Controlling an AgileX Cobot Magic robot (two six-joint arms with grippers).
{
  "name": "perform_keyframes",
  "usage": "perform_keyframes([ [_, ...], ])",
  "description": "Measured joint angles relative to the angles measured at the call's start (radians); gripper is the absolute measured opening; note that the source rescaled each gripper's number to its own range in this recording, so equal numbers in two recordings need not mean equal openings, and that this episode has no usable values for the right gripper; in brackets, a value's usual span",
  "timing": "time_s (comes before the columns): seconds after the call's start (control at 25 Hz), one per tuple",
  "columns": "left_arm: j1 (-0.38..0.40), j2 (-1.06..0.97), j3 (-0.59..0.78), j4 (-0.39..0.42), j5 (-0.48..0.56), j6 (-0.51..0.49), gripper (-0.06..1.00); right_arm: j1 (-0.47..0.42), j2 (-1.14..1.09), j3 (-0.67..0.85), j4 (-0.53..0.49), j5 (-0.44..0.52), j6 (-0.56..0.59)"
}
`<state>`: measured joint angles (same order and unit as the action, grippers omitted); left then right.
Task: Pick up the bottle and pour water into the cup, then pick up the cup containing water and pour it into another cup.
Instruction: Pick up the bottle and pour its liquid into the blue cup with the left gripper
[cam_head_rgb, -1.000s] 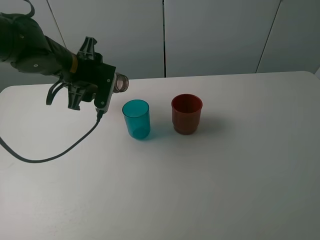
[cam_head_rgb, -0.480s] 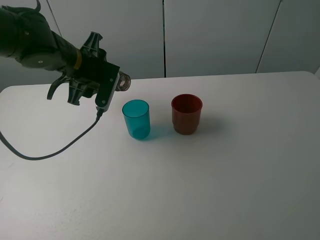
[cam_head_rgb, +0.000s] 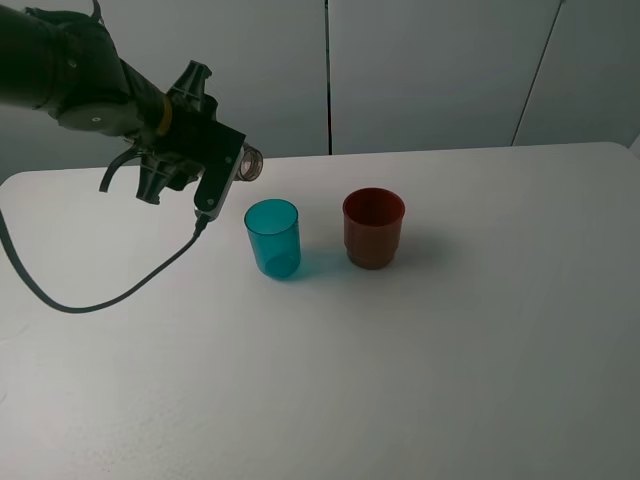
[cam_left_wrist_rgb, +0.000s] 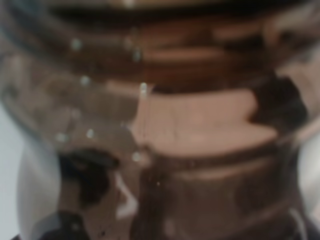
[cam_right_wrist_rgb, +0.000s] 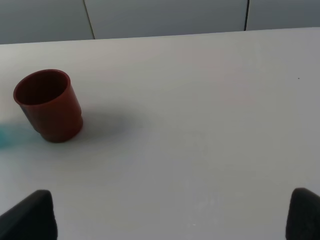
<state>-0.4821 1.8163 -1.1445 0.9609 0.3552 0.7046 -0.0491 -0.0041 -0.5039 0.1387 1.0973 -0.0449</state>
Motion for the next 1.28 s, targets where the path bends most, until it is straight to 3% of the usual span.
perform_keyframes([
  [1.28,-0.005,0.002,-0.004,0.120,-0.040,-0.002,0.00,0.000,0.000,0.000,0.000,0.000,0.000],
])
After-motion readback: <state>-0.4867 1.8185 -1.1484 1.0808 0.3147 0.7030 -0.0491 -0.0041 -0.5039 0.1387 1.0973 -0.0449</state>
